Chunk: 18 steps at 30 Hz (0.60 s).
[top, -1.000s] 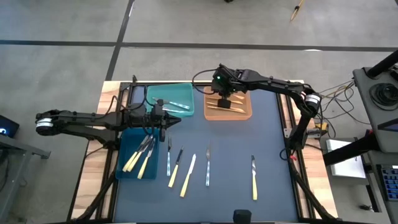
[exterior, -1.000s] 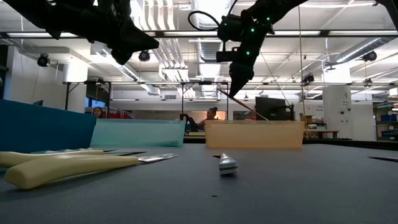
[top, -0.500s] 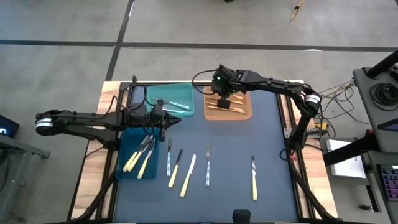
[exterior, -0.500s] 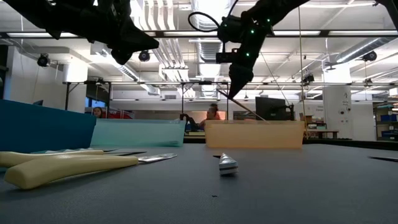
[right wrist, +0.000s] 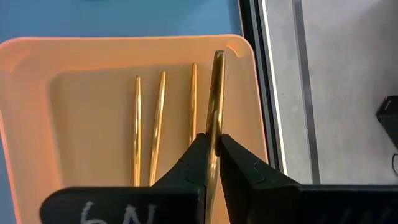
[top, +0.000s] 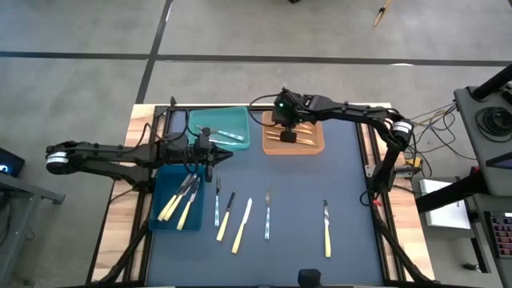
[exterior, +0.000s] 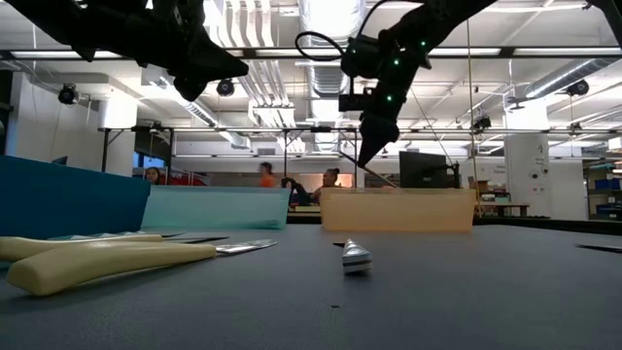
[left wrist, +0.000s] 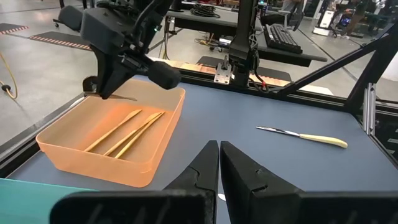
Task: Sort silverware by color (type)
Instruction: Put the golden knife into the orange bin
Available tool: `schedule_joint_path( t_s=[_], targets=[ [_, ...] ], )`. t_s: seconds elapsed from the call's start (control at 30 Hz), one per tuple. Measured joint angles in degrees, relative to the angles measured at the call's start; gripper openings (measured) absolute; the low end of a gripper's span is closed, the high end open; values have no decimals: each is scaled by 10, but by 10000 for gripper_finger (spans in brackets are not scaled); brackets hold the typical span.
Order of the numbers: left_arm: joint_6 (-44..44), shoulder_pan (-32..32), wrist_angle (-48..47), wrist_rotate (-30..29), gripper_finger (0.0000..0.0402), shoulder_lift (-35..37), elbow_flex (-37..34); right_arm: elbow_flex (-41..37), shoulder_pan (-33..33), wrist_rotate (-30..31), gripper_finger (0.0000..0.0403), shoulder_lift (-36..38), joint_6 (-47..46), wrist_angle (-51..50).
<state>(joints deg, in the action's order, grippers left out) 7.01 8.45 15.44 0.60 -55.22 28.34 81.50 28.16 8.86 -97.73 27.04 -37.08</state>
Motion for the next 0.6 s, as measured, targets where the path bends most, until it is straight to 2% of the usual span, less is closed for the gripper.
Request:
schedule_joint_path(
  t_s=[0.6],
  targets=[
    [0,0,0,0,0,0,0,-22,0,1,13,0,21,38]
  ],
)
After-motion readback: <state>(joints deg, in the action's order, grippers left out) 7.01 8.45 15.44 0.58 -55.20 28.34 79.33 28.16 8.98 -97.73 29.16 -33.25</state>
